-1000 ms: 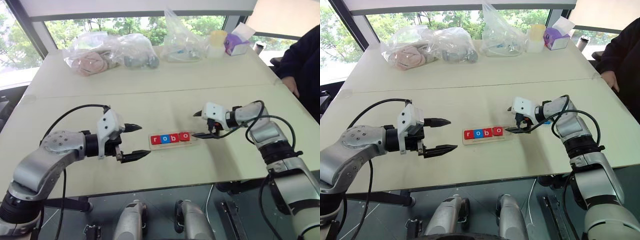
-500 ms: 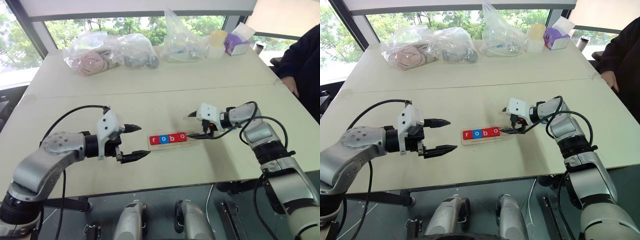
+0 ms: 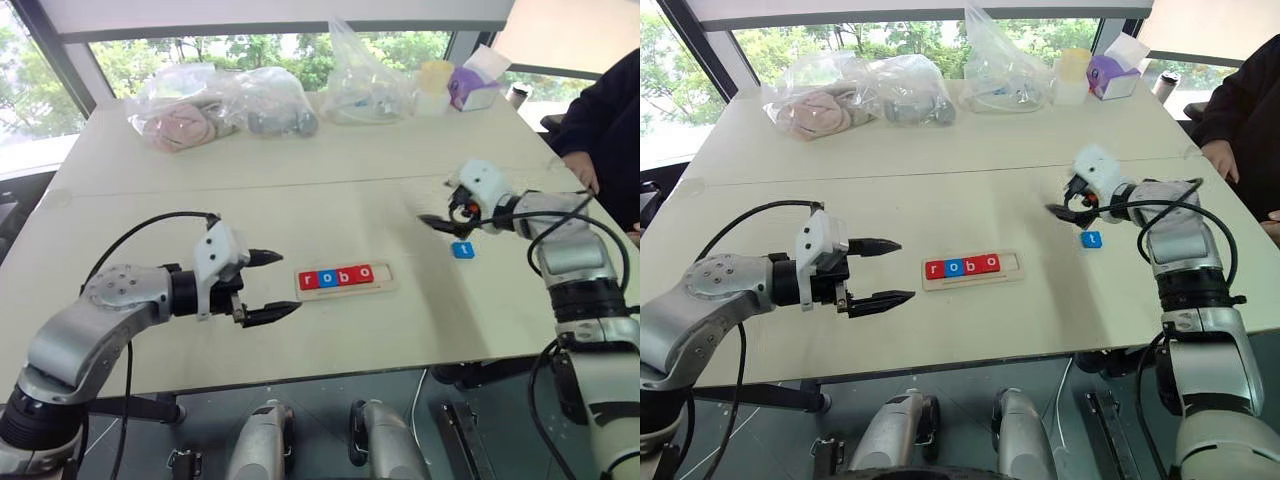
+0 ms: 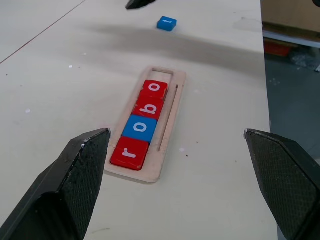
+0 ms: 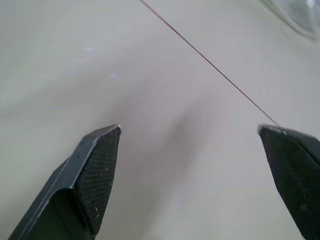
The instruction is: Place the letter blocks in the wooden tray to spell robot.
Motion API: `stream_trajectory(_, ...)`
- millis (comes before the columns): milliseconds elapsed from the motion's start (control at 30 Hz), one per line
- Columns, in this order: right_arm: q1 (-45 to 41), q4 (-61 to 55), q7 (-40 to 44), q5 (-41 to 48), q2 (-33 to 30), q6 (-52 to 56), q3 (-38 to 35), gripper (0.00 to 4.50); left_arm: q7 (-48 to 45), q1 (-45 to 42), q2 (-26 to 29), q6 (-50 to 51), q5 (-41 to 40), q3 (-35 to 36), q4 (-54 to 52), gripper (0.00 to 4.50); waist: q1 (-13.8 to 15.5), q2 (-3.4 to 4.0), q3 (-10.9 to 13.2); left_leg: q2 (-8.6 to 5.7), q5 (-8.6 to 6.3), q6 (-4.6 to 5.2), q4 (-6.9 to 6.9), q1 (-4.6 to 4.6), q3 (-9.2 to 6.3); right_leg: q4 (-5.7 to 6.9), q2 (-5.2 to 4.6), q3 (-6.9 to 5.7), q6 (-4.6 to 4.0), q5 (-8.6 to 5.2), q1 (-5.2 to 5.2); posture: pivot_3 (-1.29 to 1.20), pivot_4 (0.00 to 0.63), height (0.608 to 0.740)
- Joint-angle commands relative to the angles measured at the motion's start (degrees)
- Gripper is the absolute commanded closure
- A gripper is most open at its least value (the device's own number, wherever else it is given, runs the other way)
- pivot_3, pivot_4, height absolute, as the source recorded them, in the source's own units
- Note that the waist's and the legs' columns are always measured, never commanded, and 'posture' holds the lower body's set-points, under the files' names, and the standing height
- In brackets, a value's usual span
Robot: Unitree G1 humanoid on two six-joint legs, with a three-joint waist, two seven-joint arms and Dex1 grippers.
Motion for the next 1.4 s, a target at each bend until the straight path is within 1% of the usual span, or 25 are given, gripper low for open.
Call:
stream_trajectory(33, 2.4, -10.1, -8.5, 1.8, 2.8, 16.1, -5.9, 0.05, -0.3, -0.8, -0.1, -1.1, -0.2, 0.4, -0.5, 0.0, 0.0, 0.0, 0.0, 0.0, 0.0, 0.0, 0.0, 0.0, 0.01, 0.01, -0.01, 0.01, 0.0, 0.0, -0.02, 0.0, 0.15, 0.725)
stream_trajectory(167, 6.0, -19.0, -17.3, 2.4, 8.3, 28.8, -10.8, 0.05, -1.3, -1.6, -0.1, -1.6, 0.2, -0.1, 0.4, 0.0, 0.0, 0.03, 0.0, 0.0, 0.01, -0.02, 0.01, 0.0, 0.01, 0.02, 0.0, 0.0, -0.05, 0.03, -0.03, 0.0, 0.15, 0.725)
stream_trajectory(300, 7.7, -22.1, -22.9, 2.8, 11.7, 34.9, -13.4, 0.05, -2.0, -2.3, -0.1, -1.9, 0.5, -0.6, 1.1, 0.0, -0.1, 0.04, 0.0, 0.02, 0.01, -0.02, 0.01, 0.0, 0.0, 0.03, 0.03, 0.0, -0.05, 0.03, -0.04, 0.0, 0.15, 0.725)
stream_trajectory(433, 7.4, -20.9, -26.0, 4.5, 13.9, 37.7, -16.1, 0.05, -2.5, -2.7, 0.1, -2.2, 0.6, -1.0, 1.5, 0.0, -0.1, 0.04, 0.0, 0.01, 0.01, -0.01, 0.0, -0.01, 0.01, 0.01, 0.02, 0.0, -0.05, 0.03, -0.04, 0.0, 0.15, 0.725)
stream_trajectory(833, 9.1, -18.2, -29.4, 8.3, 16.5, 38.4, -15.5, 0.05, -2.2, -2.6, 0.1, -2.1, 0.7, -0.8, 1.2, 0.0, -0.3, 0.03, 0.0, 0.02, 0.01, -0.01, 0.0, 0.0, -0.02, 0.0, 0.05, 0.0, -0.05, 0.02, -0.02, 0.0, 0.15, 0.725)
stream_trajectory(867, 9.2, -18.0, -29.6, 8.6, 16.6, 38.5, -15.5, 0.28, -2.2, -2.5, 0.1, -2.1, 0.8, -0.8, 1.2, 0.0, -0.3, 0.03, 0.0, 0.03, 0.01, -0.01, 0.0, 0.0, -0.02, 0.0, 0.06, 0.0, -0.05, 0.02, -0.02, 0.0, 0.15, 0.725)
stream_trajectory(933, 9.4, -17.8, -30.1, 9.1, 16.7, 38.8, -15.5, 0.88, -2.0, -2.4, 0.1, -2.0, 0.8, -0.8, 1.0, 0.0, -0.4, 0.03, 0.0, 0.04, 0.01, -0.01, 0.0, 0.0, -0.03, 0.0, 0.06, 0.0, -0.05, 0.01, -0.02, 0.0, 0.15, 0.725)
stream_trajectory(967, 9.4, -17.8, -30.3, 9.4, 16.7, 39.1, -15.6, 1.31, -2.0, -2.4, 0.1, -2.0, 0.7, -0.8, 1.0, 0.0, -0.4, 0.03, 0.0, 0.04, 0.01, -0.01, 0.0, 0.0, -0.03, 0.0, 0.06, 0.0, -0.05, 0.02, -0.02, 0.0, 0.15, 0.725)
stream_trajectory(1033, 9.5, -18.2, -30.7, 9.9, 16.7, 39.8, -15.7, 2.48, -1.8, -2.3, 0.1, -2.0, 0.7, -0.8, 1.0, 0.0, -0.4, 0.02, 0.0, 0.04, 0.01, -0.01, 0.0, 0.0, -0.03, 0.0, 0.07, 0.0, -0.05, 0.02, -0.02, 0.0, 0.15, 0.725)
stream_trajectory(1100, 9.9, -19.9, -30.9, 10.5, 16.7, 41.1, -15.7, 3.34, -1.8, -2.3, 0.0, -2.0, 0.6, -0.8, 1.0, 0.0, -0.4, 0.01, -0.1, 0.04, 0.01, -0.01, 0.0, 0.0, -0.03, 0.0, 0.06, 0.0, -0.05, 0.02, -0.02, 0.0, 0.15, 0.725)
stream_trajectory(1200, 10.4, -23.6, -31.4, 11.5, 16.8, 44.4, -15.9, 3.34, -1.6, -2.2, -0.1, -2.1, 0.7, -0.9, 1.0, 0.0, -0.3, 0.01, -0.1, 0.05, 0.01, -0.01, 0.0, 0.0, -0.04, 0.0, 0.07, 0.0, -0.06, 0.01, -0.02, 0.0, 0.15, 0.725)
stream_trajectory(1400, 12.5, -40.0, -32.0, 14.6, 20.2, 58.3, -15.4, 3.34, -1.6, -2.0, -0.3, -2.5, 0.7, -1.3, 1.1, 0.0, -0.3, 0.03, -0.1, 0.11, 0.01, -0.01, -0.04, -0.02, -0.04, -0.02, 0.1, 0.0, -0.06, 0.01, -0.06, 0.0, 0.15, 0.725)
